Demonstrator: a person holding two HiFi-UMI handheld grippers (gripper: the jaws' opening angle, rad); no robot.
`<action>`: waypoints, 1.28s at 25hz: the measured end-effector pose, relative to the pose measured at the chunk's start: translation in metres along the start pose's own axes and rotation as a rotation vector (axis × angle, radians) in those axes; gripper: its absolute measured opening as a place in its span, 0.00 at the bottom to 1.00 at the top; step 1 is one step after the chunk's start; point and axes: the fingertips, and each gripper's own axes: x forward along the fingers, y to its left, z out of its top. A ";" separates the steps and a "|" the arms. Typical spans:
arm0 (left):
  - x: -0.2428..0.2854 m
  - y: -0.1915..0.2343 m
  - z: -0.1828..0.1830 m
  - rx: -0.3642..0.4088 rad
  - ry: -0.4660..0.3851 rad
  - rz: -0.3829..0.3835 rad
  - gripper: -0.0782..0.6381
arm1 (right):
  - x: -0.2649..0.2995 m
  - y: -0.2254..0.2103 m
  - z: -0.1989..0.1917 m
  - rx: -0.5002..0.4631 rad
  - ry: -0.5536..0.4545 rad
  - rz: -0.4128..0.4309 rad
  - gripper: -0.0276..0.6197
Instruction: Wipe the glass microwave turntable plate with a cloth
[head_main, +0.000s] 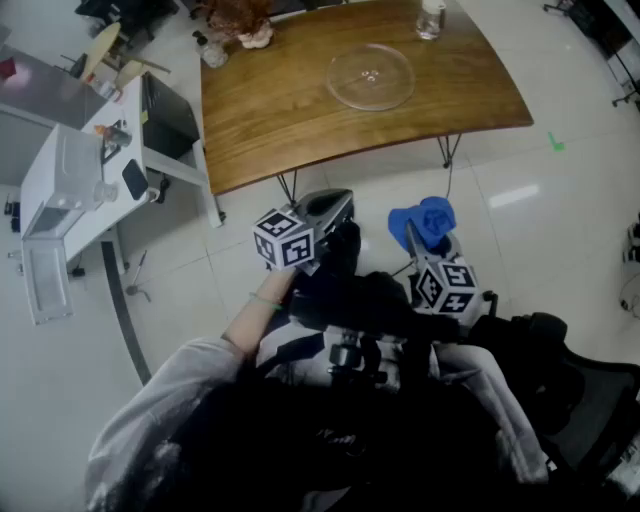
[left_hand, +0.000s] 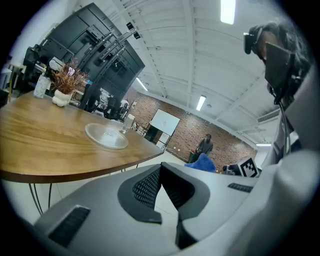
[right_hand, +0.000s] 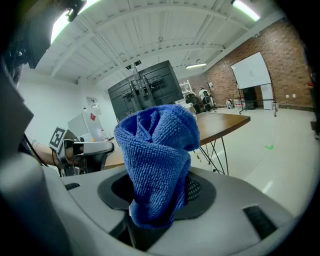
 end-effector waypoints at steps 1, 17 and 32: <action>0.006 0.008 0.004 -0.018 -0.005 0.004 0.10 | 0.004 -0.007 0.003 0.007 0.002 -0.011 0.35; 0.104 0.151 0.075 -0.170 0.048 0.023 0.10 | 0.108 -0.066 0.070 0.139 -0.023 -0.178 0.35; 0.126 0.303 0.072 -0.241 0.310 0.448 0.24 | 0.125 -0.084 0.081 0.131 0.006 -0.402 0.35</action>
